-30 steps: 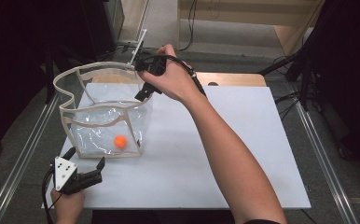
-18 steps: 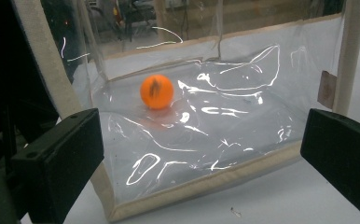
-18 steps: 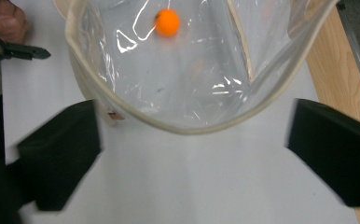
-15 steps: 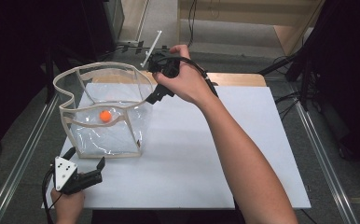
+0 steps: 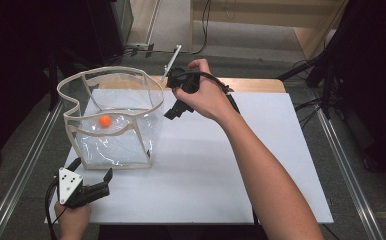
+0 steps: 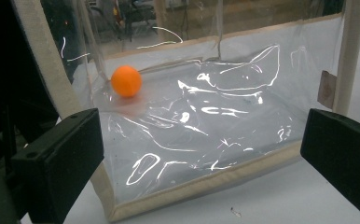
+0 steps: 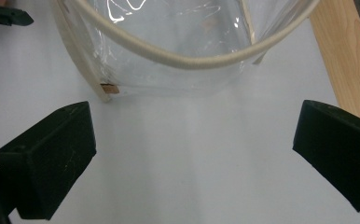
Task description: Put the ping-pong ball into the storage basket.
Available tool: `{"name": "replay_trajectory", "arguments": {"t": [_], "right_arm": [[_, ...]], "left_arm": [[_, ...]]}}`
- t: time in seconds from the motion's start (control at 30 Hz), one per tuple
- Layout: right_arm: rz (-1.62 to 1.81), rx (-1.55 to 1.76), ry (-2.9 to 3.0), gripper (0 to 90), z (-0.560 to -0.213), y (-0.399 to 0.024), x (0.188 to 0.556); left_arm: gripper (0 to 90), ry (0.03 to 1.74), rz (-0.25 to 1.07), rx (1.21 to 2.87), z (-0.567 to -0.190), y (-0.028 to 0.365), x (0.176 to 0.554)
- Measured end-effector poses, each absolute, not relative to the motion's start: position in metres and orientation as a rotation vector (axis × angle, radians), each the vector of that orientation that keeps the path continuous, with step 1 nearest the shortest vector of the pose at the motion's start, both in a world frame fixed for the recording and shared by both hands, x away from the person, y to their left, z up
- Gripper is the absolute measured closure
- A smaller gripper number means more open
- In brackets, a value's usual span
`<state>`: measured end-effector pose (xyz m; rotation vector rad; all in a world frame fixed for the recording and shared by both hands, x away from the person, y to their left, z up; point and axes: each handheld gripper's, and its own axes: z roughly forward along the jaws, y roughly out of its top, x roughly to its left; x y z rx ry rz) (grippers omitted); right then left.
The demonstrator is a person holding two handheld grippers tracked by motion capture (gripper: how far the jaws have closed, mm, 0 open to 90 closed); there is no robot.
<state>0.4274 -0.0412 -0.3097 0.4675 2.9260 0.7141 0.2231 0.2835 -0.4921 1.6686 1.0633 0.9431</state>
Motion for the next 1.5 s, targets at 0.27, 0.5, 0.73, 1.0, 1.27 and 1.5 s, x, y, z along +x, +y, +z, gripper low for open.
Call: {"name": "replay_trajectory", "arguments": {"t": [0.27, 0.5, 0.73, 1.0, 1.27, 1.5], "right_arm": [[0.694, 0.466, 2.925, 0.0, -0.323, -0.046, 0.422], [0.723, 0.465, 2.92, 0.0, -0.331, -0.048, 0.416], [0.739, 0.464, 2.922, 0.0, -0.339, -0.051, 0.408], [0.755, 0.478, 2.915, 0.0, -0.348, -0.058, 0.402], [0.774, 0.488, 2.918, 0.0, -0.361, -0.065, 0.398], [0.792, 0.507, 2.916, 0.0, -0.372, -0.07, 0.394]], "left_arm": [[0.0, 1.067, 0.943, 1.67, -0.492, 0.283, 0.223], [0.0, 1.066, 0.944, 1.674, -0.492, 0.283, 0.223], [0.0, 1.068, 0.943, 1.674, -0.492, 0.283, 0.223], [0.0, 1.069, 0.944, 1.676, -0.492, 0.283, 0.223], [0.0, 1.068, 0.943, 1.676, -0.492, 0.283, 0.223], [0.0, 1.066, 0.942, 1.674, -0.492, 0.283, 0.223]]}}
